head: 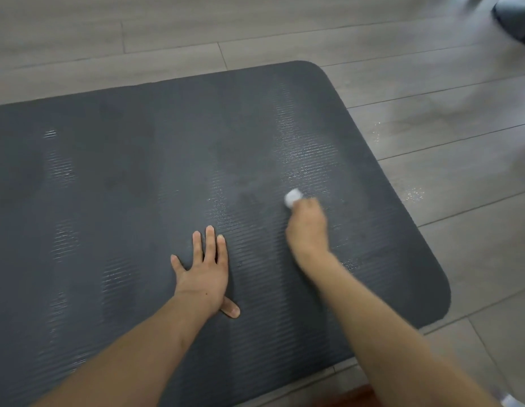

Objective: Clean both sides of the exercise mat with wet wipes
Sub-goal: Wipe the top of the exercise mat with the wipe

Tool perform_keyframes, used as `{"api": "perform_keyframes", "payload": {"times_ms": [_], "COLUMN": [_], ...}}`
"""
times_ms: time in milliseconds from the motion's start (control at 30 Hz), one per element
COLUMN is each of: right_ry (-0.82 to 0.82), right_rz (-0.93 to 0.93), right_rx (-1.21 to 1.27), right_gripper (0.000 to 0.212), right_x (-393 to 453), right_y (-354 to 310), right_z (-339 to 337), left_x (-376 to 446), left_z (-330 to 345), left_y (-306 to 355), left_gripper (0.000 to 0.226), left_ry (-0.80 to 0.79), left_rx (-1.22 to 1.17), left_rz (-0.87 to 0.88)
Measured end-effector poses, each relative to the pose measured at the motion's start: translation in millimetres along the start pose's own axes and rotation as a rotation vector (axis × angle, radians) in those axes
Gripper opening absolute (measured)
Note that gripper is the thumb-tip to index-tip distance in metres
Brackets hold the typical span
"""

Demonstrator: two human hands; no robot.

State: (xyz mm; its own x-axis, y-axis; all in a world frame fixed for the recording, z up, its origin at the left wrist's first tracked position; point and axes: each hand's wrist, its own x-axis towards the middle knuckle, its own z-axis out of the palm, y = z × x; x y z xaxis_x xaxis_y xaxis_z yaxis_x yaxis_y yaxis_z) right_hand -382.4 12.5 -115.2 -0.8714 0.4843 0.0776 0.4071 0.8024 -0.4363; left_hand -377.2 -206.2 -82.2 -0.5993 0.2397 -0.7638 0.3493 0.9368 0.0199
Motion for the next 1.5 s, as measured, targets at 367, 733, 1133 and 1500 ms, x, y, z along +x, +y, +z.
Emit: {"api": "perform_keyframes", "payload": {"times_ms": [367, 733, 1133, 1500], "right_ry": [0.085, -0.075, -0.082, -0.291], "right_rz": [0.139, -0.028, -0.134, -0.38], "right_rx": [-0.191, -0.213, -0.11, 0.0], "right_gripper": [0.006, 0.015, 0.011, 0.021], "right_x": [-26, -58, -72, -142], "right_y": [107, 137, 124, 72], "right_z": [-68, -92, -82, -49], "left_x": [-1, -6, -5, -7], "left_z": [-2, -6, -5, -5], "left_y": [1, 4, 4, 5], "left_gripper": [0.164, 0.162, 0.162, 0.163], "left_ry": [0.005, -0.004, -0.011, 0.002], "left_rx": [0.005, 0.013, 0.024, 0.044], "left_rz": [-0.012, -0.026, -0.031, -0.025]}}
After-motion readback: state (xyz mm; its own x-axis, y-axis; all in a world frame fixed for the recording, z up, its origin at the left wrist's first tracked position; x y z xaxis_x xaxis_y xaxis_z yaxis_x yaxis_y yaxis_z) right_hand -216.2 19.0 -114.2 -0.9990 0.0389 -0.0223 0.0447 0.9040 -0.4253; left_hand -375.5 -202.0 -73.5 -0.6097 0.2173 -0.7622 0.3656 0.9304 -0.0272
